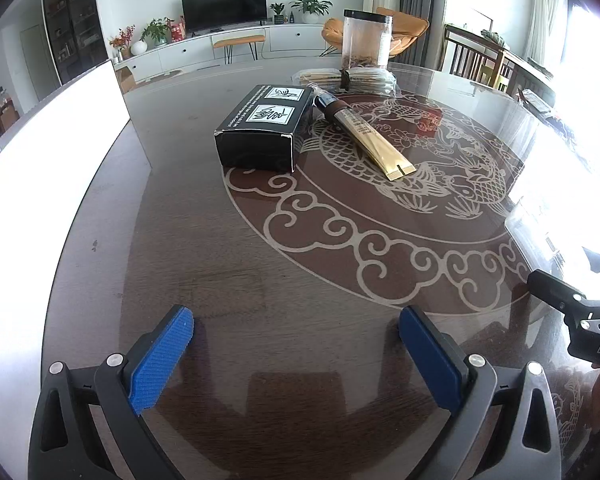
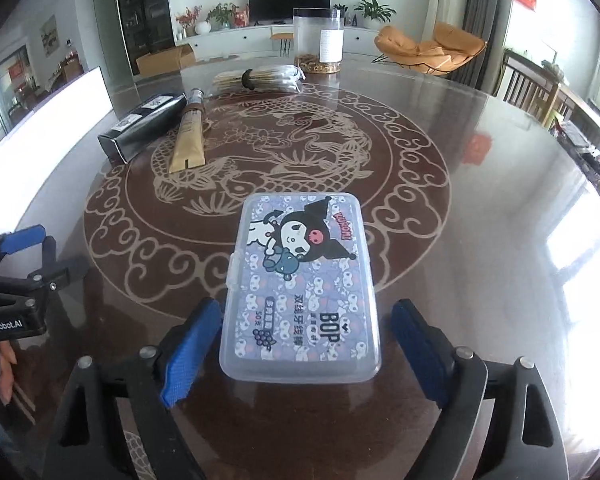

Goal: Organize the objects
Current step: 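Grasp the black soap box with the left gripper while the right gripper holds the case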

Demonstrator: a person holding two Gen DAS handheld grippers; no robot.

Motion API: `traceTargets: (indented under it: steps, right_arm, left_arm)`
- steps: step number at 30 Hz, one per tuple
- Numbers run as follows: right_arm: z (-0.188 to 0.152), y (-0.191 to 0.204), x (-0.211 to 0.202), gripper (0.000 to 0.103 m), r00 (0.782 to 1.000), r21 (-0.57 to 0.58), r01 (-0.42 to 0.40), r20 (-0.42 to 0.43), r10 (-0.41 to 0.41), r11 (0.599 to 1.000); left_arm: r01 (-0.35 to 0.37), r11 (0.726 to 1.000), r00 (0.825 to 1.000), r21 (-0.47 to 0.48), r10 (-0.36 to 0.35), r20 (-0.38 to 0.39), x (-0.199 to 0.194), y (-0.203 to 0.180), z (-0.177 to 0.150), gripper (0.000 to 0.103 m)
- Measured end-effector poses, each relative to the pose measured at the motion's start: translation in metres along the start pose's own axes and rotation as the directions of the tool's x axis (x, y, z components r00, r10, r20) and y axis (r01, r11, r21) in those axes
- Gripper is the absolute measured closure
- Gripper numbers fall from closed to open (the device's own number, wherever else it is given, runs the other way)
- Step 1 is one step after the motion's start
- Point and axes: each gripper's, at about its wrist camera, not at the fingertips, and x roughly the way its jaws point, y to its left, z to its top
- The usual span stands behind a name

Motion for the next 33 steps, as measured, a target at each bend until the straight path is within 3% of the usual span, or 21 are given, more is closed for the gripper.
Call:
traceTargets:
  steps: [6, 9, 11, 19, 25, 30, 31, 33]
  right_arm:
    - [0.002, -0.002, 0.005, 0.006, 1.0, 0.012, 0.014, -0.007, -0.014, 1.0]
    - [0.002, -0.003, 0.005, 0.004, 1.0, 0.02, 0.019, -0.011, -0.019, 1.0]
    - [0.001, -0.004, 0.005, 0.004, 1.0, 0.022, 0.017, -0.012, -0.017, 1.0]
    - [0.001, -0.007, 0.005, 0.004, 1.0, 0.035, 0.026, -0.012, -0.026, 0.999]
    - [0.001, -0.008, 0.006, 0.004, 0.999, 0.045, 0.034, -0.012, -0.033, 0.998]
    - [0.001, -0.008, 0.006, 0.004, 0.999, 0.044, 0.034, -0.012, -0.033, 0.998]
    - [0.001, -0.008, 0.006, 0.004, 0.999, 0.044, 0.034, -0.012, -0.033, 0.998]
    - [0.001, -0.008, 0.006, 0.004, 0.999, 0.044, 0.033, -0.012, -0.033, 0.998]
  left_arm:
    - [0.0, 1.0, 1.0, 0.001, 0.0, -0.004, 0.001, 0.0, 0.001, 0.0]
    - [0.034, 0.999, 0.998, 0.041, -0.032, -0.054, 0.007, 0.002, 0.009, 0.0]
    - [0.051, 0.997, 0.994, 0.065, -0.045, -0.098, 0.016, 0.005, 0.023, 0.0]
    - [0.102, 0.995, 0.964, 0.007, -0.097, -0.249, 0.074, 0.024, 0.111, 0.0]
    - [0.043, 0.998, 0.949, 0.052, -0.025, -0.314, 0.111, 0.018, 0.156, 0.0]
    - [0.046, 0.997, 0.944, 0.065, -0.022, -0.329, 0.121, 0.016, 0.171, 0.0]
    - [0.04, 0.995, 0.952, 0.086, -0.011, -0.306, 0.119, 0.015, 0.171, 0.001]
    - [0.027, 0.993, 0.973, 0.117, 0.0, -0.23, 0.109, 0.016, 0.17, 0.031]
